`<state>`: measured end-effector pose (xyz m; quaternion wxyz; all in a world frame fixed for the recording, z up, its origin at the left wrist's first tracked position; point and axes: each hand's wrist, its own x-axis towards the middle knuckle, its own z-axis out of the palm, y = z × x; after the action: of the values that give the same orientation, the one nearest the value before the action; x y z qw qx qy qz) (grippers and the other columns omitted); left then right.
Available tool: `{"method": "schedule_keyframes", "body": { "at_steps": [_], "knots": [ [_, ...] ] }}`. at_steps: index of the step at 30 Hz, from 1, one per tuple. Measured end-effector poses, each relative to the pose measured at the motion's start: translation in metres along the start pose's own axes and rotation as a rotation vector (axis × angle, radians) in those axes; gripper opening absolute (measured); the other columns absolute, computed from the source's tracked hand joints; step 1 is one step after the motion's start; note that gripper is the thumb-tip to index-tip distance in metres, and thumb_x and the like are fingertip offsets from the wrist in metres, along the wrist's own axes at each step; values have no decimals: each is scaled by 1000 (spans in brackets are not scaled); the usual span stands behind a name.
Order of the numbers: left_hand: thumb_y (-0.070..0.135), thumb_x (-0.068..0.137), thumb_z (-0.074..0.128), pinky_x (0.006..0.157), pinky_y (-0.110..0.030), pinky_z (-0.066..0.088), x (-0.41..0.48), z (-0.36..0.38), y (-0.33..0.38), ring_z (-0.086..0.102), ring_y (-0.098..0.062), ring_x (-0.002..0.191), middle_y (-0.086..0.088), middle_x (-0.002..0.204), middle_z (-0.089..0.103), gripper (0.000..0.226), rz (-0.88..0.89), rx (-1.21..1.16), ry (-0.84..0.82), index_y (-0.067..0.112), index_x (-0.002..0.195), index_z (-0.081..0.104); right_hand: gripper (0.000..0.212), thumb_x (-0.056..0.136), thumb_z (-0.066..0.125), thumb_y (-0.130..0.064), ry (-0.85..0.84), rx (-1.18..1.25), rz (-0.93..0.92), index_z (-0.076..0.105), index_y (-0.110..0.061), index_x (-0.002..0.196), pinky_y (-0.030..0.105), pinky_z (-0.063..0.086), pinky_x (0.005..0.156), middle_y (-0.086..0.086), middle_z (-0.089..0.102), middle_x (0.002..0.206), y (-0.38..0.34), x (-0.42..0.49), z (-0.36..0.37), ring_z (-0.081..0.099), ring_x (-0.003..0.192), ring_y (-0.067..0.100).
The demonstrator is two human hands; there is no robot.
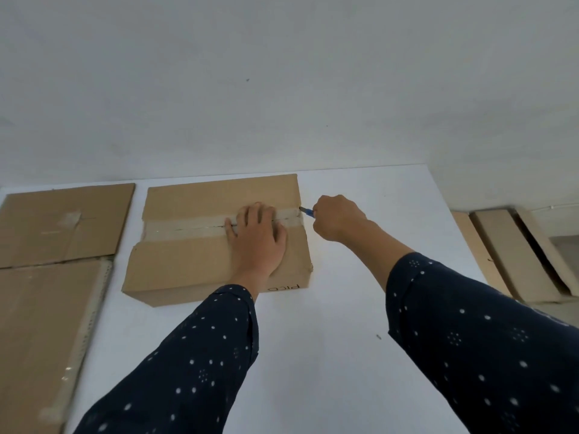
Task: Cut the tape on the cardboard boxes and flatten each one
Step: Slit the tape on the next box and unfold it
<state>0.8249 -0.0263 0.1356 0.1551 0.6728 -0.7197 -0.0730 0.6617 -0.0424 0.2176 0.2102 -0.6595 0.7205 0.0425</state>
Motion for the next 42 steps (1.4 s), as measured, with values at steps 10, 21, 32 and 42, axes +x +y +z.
{"method": "schedule_keyframes", "body": {
  "at_steps": [10,21,32,42],
  "knots": [
    [39,101,37,119,-61,14,-1,-2,2,25,-22,144,5,152,40,40,65,-2,-37,28,138,50,9,98,45,-19,-109,-141,-47,50,-14,92,27,37,56,0,49,80,16,-12,-1,46,64,14],
    [33,99,41,117,-66,15,-2,-5,7,28,-23,142,3,149,42,39,92,-14,-50,25,136,52,3,95,47,-10,-83,92,70,49,-11,94,28,46,61,1,49,76,17,-61,30,49,65,15],
    [33,100,42,116,-68,18,-4,-9,2,32,-25,140,1,147,45,39,140,-23,-19,23,137,51,32,95,40,-9,49,156,227,58,-19,120,28,42,62,8,62,109,85,-37,37,57,85,26],
    [41,93,53,111,-73,12,-2,-21,-5,25,-35,142,-4,151,36,39,-428,55,101,27,129,55,42,102,41,-25,317,182,10,43,-19,144,43,39,102,8,40,145,50,4,53,39,130,29]
  ]
}}
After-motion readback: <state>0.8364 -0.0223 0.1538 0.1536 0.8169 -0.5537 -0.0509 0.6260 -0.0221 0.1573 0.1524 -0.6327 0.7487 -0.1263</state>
